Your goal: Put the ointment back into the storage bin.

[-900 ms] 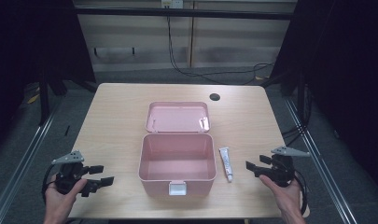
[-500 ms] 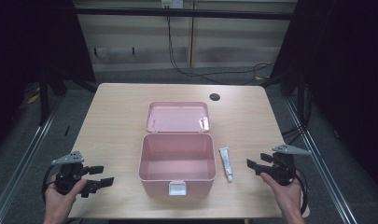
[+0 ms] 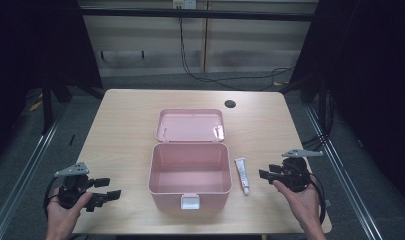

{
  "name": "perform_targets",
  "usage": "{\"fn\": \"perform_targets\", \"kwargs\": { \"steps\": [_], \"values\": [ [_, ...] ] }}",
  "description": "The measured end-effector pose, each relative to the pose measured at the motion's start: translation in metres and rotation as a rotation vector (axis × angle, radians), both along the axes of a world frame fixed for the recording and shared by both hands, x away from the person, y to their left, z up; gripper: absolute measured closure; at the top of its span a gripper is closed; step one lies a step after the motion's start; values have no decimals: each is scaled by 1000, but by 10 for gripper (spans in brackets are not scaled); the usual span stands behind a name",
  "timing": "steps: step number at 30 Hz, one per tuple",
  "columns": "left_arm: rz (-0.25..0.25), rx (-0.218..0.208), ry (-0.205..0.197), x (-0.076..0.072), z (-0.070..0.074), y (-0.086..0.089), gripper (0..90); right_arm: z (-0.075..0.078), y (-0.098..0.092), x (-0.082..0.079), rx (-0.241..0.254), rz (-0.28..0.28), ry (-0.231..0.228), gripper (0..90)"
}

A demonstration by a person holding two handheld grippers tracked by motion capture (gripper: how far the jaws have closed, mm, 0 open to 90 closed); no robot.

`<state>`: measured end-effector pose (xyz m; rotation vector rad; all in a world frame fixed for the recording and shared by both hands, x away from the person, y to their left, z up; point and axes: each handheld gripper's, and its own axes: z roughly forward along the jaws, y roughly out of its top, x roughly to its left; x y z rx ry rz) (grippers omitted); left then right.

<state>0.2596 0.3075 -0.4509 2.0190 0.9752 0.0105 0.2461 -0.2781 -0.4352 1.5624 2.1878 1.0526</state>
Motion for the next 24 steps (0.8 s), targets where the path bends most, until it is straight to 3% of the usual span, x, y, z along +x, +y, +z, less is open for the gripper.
{"fn": "perform_targets", "kwargs": {
  "steps": [4, 6, 10, 12, 24],
  "values": [
    [-1, 7, 0, 0, 0, -1, 252, 4, 6, 2, -23, 28, 57, 479],
    [-1, 6, 4, 0, 0, -2, 252, 4, 7, 3, -27, 34, 65, 466],
    [1, 8, 3, 1, 0, -1, 252, 8, 12, 15, -32, 55, 147, 405],
    [3, 8, 3, 0, -1, -1, 252, 9, 15, 19, -42, 58, 156, 404],
    [1, 5, 1, 0, 0, -1, 252, 14, 31, 35, -85, 76, 273, 482]
  ]
}}
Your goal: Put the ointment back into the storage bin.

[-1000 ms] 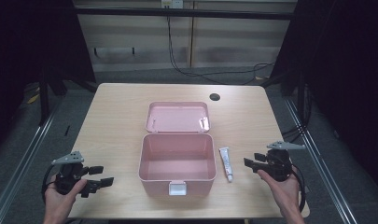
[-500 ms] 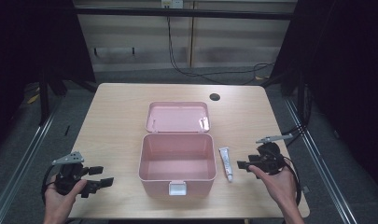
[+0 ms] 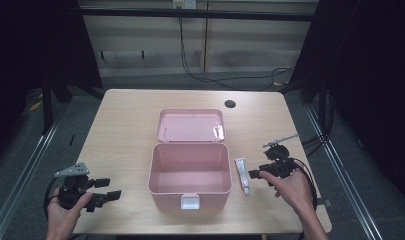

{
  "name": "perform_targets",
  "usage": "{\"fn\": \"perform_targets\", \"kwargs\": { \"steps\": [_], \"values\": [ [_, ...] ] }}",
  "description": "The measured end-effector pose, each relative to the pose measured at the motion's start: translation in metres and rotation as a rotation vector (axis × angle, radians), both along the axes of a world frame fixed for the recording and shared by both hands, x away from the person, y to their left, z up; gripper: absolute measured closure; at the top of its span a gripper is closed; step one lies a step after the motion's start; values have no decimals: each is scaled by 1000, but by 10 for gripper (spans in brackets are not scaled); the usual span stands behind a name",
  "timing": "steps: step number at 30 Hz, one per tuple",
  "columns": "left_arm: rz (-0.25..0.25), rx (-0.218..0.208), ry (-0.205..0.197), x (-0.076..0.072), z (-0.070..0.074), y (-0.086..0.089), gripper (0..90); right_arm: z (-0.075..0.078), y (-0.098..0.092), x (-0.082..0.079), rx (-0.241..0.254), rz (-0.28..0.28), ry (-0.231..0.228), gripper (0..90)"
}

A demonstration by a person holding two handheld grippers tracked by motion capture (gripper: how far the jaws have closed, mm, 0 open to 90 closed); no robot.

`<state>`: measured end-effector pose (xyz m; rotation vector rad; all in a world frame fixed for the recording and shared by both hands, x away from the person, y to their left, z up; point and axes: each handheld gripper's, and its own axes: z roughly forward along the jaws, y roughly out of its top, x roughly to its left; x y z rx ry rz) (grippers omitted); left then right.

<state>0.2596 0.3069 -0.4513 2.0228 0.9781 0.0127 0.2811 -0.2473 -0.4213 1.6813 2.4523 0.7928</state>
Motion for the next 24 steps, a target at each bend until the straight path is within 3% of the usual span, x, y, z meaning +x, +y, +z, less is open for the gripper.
{"fn": "perform_targets", "kwargs": {
  "steps": [3, 7, 9, 15, 21, 24],
  "values": [
    [0, 0, -1, 0, 0, 0, 252, 0, 2, 5, -2, 12, 29, 516],
    [0, 2, -2, 0, 0, 0, 253, 0, 7, 11, -42, 15, 51, 536],
    [3, 1, 0, 0, 0, 0, 253, -1, 8, 15, -32, 16, 86, 532],
    [-1, 1, 1, 0, 0, 0, 253, -5, 12, 22, -69, 19, 113, 562],
    [-3, -2, -1, -1, 1, 0, 253, -8, 19, 30, -63, 28, 193, 573],
    [-2, -3, -1, 0, 1, 0, 253, -9, 24, 33, -95, 40, 214, 577]
  ]
}}
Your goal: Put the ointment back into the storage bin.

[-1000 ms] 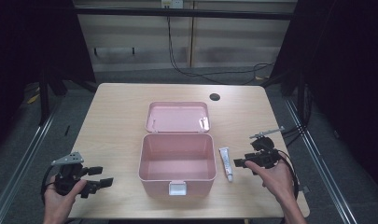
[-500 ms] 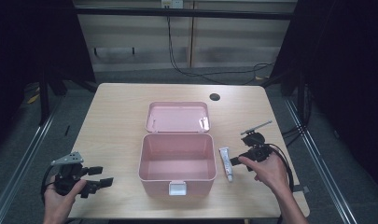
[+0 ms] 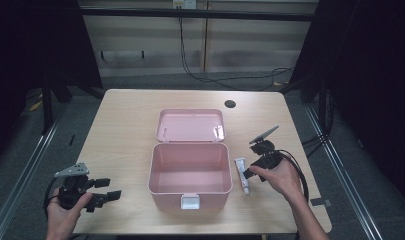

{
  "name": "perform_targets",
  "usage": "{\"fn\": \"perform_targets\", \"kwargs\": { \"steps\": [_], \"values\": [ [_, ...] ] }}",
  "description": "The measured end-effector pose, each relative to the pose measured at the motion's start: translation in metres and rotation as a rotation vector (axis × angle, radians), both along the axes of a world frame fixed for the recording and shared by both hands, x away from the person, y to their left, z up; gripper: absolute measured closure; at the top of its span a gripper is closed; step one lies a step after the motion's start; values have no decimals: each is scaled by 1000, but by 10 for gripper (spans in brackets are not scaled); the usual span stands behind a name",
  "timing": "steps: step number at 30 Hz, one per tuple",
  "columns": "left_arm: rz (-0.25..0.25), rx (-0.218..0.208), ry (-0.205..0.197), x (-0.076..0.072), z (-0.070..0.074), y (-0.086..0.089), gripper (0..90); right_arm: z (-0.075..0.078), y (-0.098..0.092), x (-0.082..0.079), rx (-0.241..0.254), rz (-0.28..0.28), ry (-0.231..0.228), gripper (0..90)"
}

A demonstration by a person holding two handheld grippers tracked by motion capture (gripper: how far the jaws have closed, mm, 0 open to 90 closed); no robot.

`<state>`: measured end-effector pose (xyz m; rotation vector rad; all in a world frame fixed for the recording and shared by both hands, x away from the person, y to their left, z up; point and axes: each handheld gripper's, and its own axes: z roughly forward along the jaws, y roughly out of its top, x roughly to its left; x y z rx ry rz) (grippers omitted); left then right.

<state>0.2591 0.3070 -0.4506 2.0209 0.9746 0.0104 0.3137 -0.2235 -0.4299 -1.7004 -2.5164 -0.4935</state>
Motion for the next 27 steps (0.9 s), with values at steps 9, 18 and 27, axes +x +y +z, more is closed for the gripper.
{"fn": "perform_targets", "kwargs": {
  "steps": [9, 18, 27],
  "values": [
    [3, 2, 1, 0, 0, 0, 253, -4, 7, 10, -39, -5, 87, 584],
    [1, 6, 2, 0, 0, 0, 253, -10, 14, 20, -71, -30, 129, 567],
    [0, 5, 2, 0, 0, 0, 253, -19, 26, 27, -97, -25, 181, 634]
  ]
}}
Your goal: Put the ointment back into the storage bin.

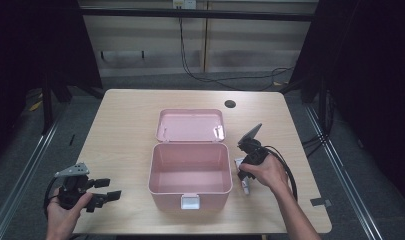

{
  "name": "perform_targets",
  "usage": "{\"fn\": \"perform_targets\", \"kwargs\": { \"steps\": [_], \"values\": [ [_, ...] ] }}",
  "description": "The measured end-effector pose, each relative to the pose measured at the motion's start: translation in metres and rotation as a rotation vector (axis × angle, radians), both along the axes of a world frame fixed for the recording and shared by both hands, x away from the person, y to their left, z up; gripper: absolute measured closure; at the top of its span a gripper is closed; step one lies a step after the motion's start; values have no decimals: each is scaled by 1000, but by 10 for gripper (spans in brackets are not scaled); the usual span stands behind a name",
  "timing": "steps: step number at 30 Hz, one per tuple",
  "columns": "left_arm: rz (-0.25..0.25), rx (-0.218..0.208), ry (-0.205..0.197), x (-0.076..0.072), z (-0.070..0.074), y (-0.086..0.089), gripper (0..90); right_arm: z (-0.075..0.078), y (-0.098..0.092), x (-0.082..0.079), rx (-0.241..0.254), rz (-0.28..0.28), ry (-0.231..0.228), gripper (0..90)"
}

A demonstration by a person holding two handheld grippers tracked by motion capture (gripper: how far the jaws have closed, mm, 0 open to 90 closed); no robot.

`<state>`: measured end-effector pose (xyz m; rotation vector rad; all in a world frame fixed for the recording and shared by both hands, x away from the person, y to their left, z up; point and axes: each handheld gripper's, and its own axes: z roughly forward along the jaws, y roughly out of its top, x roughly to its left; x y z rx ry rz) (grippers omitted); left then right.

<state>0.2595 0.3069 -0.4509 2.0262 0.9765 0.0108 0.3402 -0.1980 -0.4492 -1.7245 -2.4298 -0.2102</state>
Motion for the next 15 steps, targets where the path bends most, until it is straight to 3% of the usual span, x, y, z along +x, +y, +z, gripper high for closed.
{"fn": "perform_targets", "kwargs": {
  "steps": [8, 15],
  "values": [
    [0, 2, 4, 0, 0, -1, 253, -7, 4, 3, -46, -25, 8, 628],
    [1, -1, 6, 0, 0, -1, 253, -12, 7, 5, -80, -37, 4, 685]
  ]
}}
